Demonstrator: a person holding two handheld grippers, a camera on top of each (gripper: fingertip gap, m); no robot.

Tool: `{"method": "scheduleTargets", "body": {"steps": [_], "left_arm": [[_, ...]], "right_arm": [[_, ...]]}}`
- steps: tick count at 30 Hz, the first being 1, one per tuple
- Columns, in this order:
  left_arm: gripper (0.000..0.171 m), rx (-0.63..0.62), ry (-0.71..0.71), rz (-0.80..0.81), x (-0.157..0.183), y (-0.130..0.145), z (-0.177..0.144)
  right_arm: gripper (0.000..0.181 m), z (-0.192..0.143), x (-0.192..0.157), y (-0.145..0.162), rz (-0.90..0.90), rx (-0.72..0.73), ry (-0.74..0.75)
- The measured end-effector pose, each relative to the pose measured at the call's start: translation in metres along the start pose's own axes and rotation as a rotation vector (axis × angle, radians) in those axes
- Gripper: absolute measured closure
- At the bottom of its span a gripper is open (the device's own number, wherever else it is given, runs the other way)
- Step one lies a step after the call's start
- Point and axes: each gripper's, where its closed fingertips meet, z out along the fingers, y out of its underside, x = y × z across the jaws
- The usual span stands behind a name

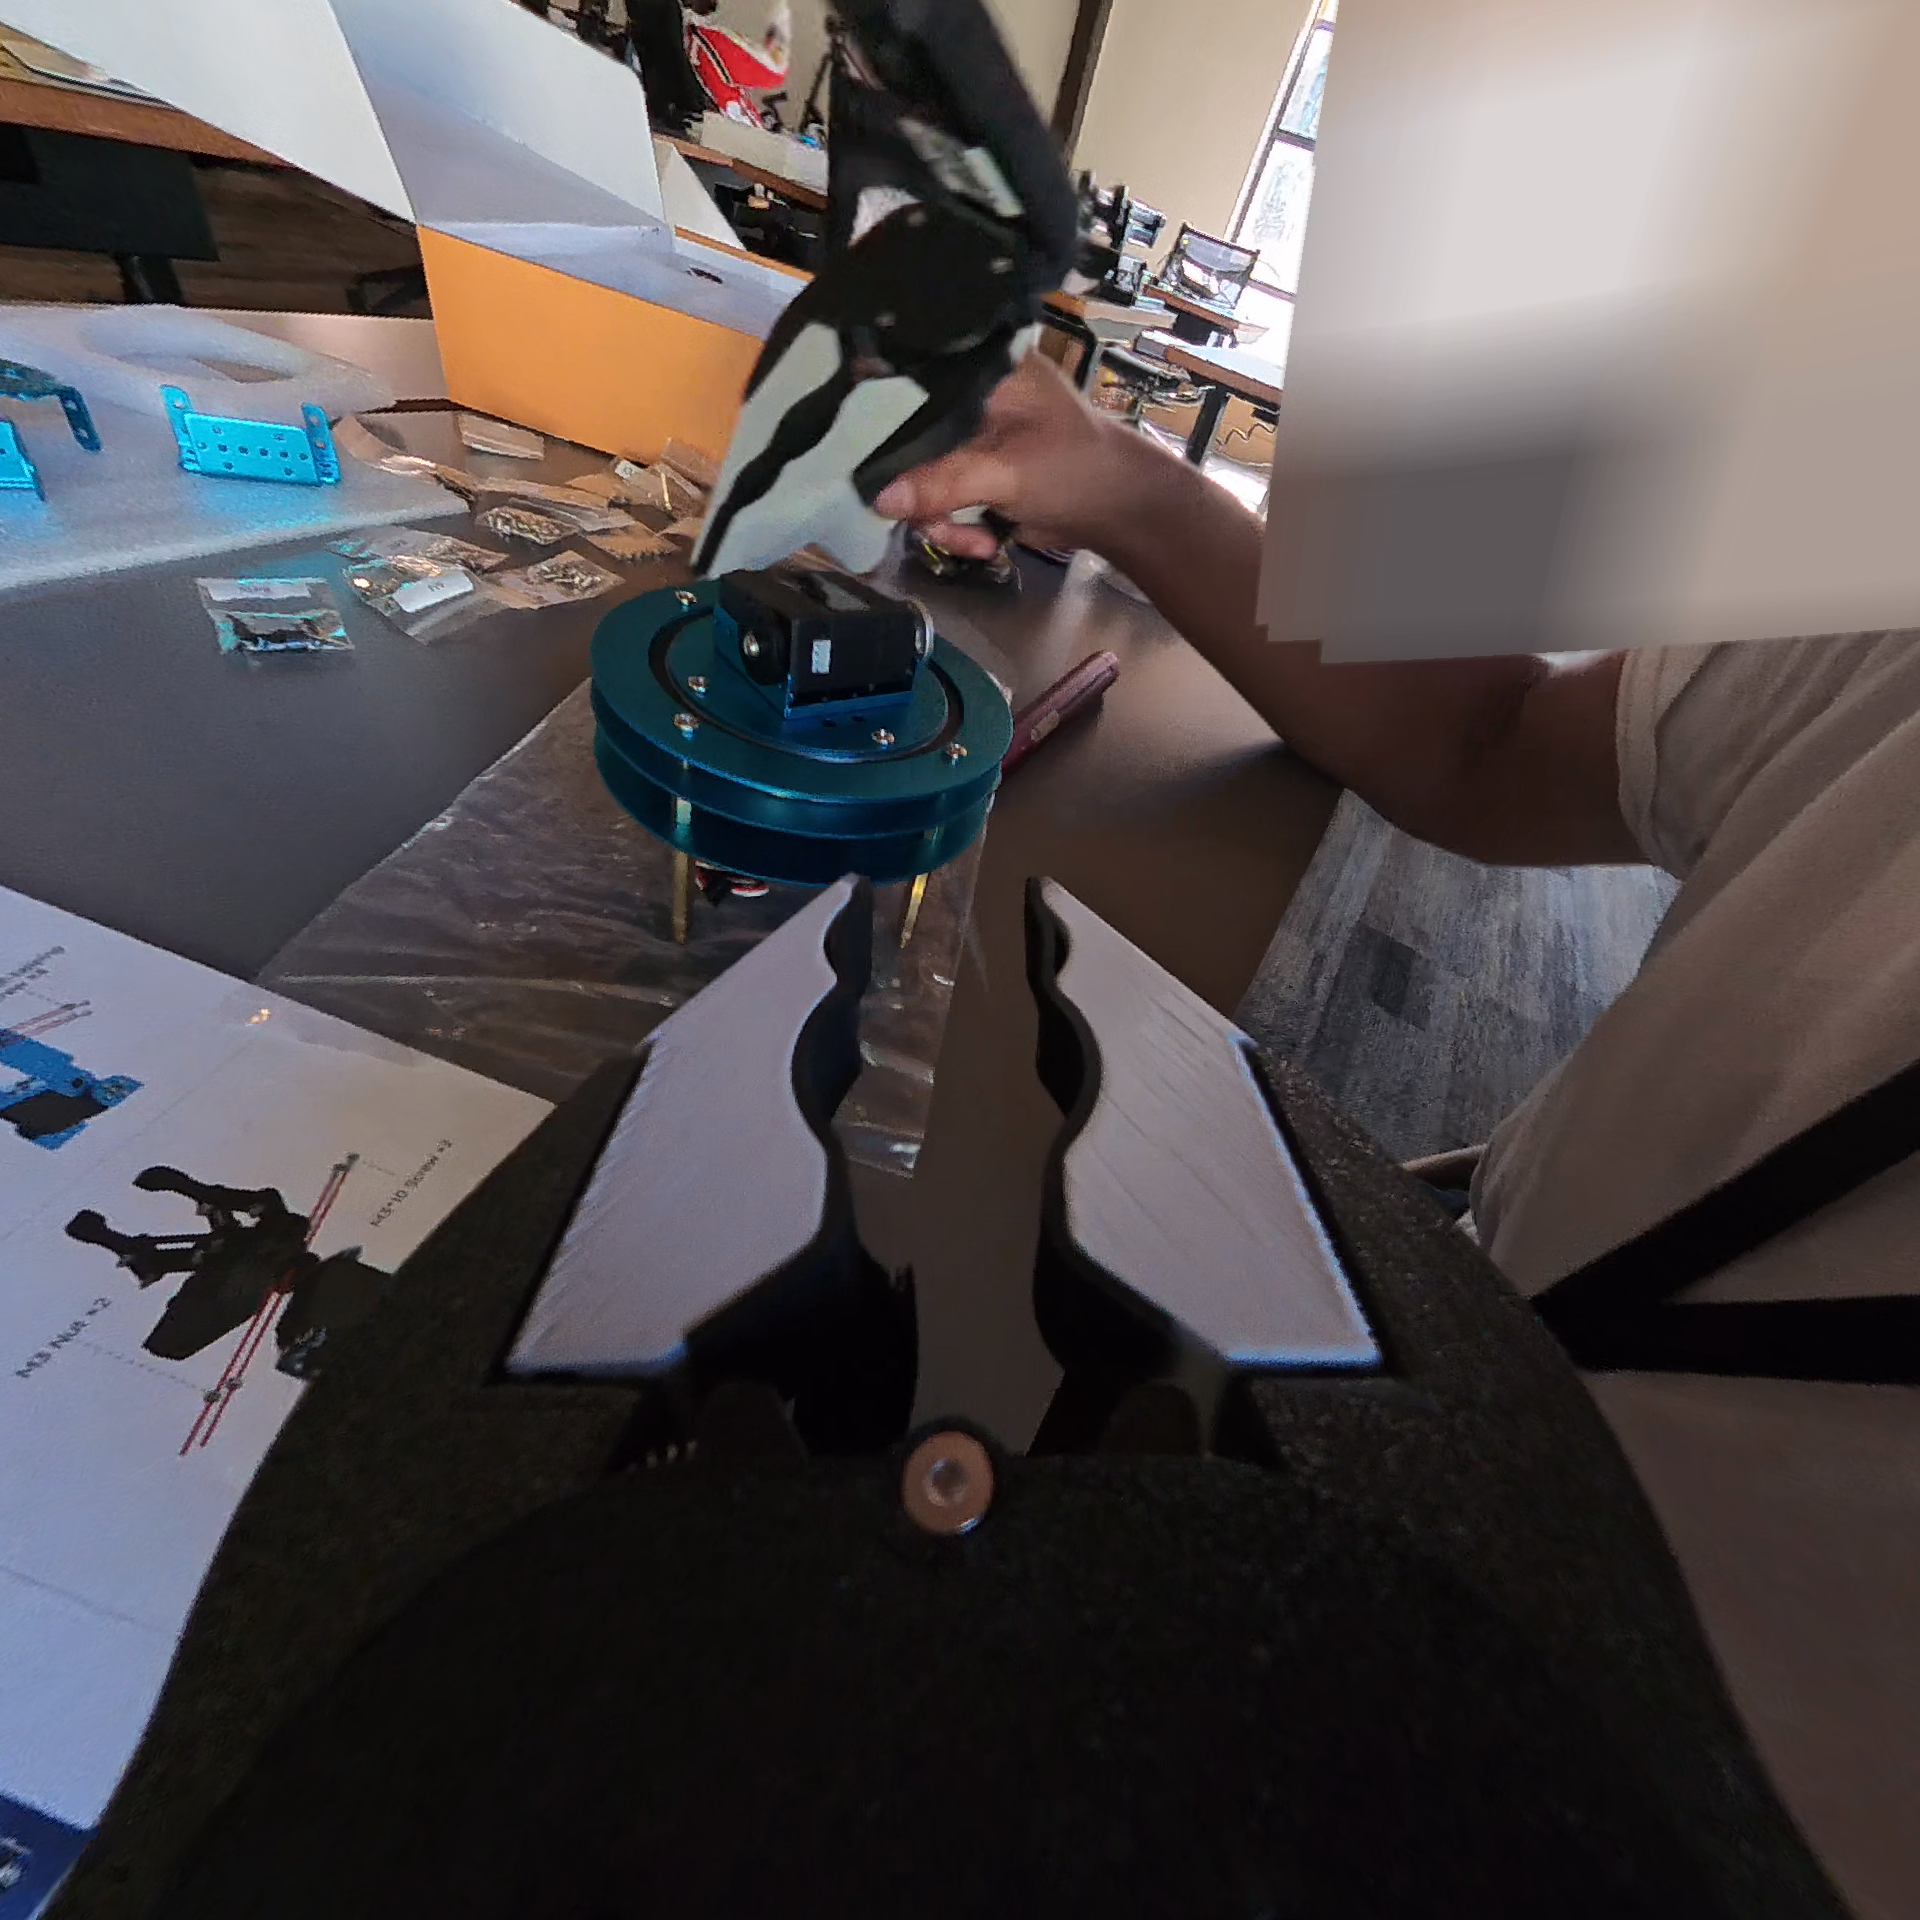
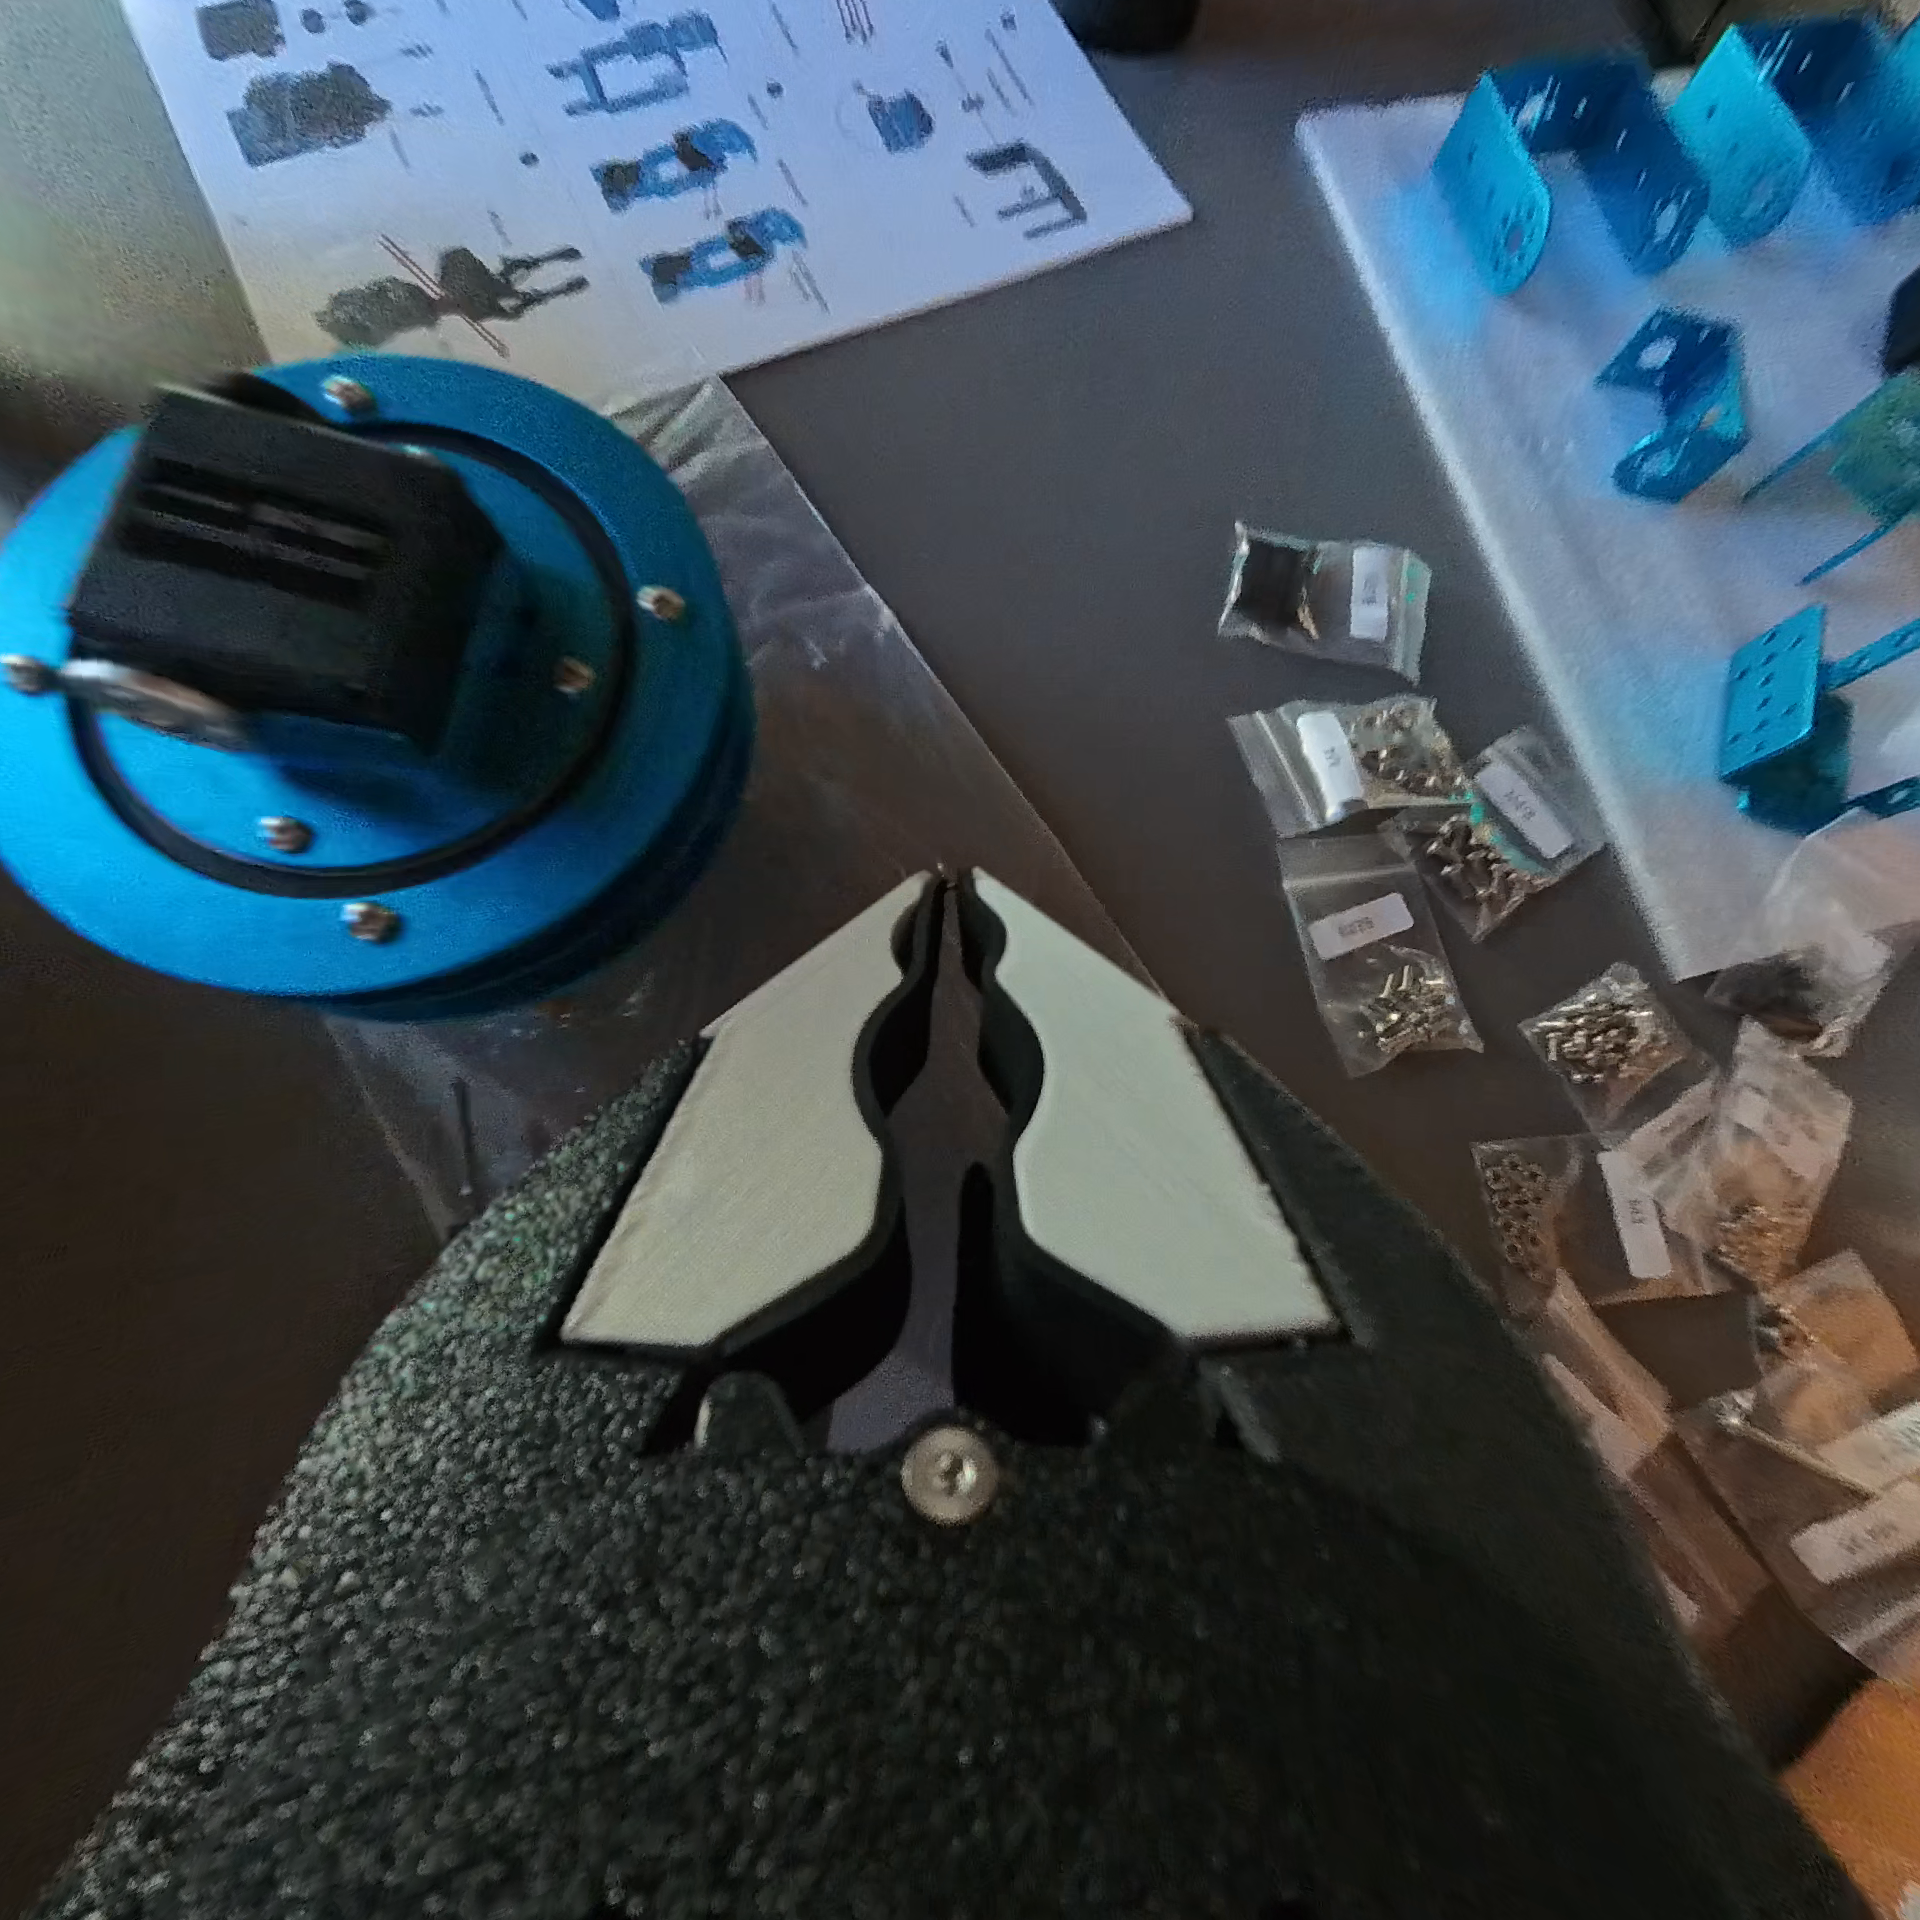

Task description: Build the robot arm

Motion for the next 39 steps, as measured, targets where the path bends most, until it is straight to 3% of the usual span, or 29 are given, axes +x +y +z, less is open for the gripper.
{"method": "scheduleTargets", "body": {"steps": [1, 6, 9, 14, 19, 30, 39], "left_arm": [[0.143, 0.007, -0.014, 0.001, 0.0, -0.003, 0.002], [0.144, 0.083, -0.016, -0.036, 0.013, -0.045, 0.021], [0.143, 0.103, 0.082, -0.094, 0.034, -0.07, 0.039], [0.148, 0.035, 0.227, -0.206, 0.051, -0.075, 0.063], [0.162, 0.05, 0.327, -0.292, 0.061, -0.071, 0.067], [0.171, -0.009, 0.394, -0.271, 0.077, -0.062, 0.072], [0.171, 0.03, 0.53, -0.27, 0.08, -0.065, 0.063]], "right_arm": [[0.18, -0.012, -0.012, -0.011, -0.056, 0.022, 0.037], [0.18, -0.063, -0.078, -0.059, -0.346, 0.17, 0.301], [0.181, -0.073, -0.116, -0.074, -0.512, 0.219, 0.433], [0.18, -0.079, -0.152, -0.081, -0.648, 0.276, 0.568], [0.18, -0.085, -0.169, -0.082, -0.656, 0.309, 0.568], [0.181, -0.092, -0.179, -0.073, -0.676, 0.337, 0.55], [0.173, -0.096, -0.19, -0.071, -0.42, 0.501, 0.236]]}}
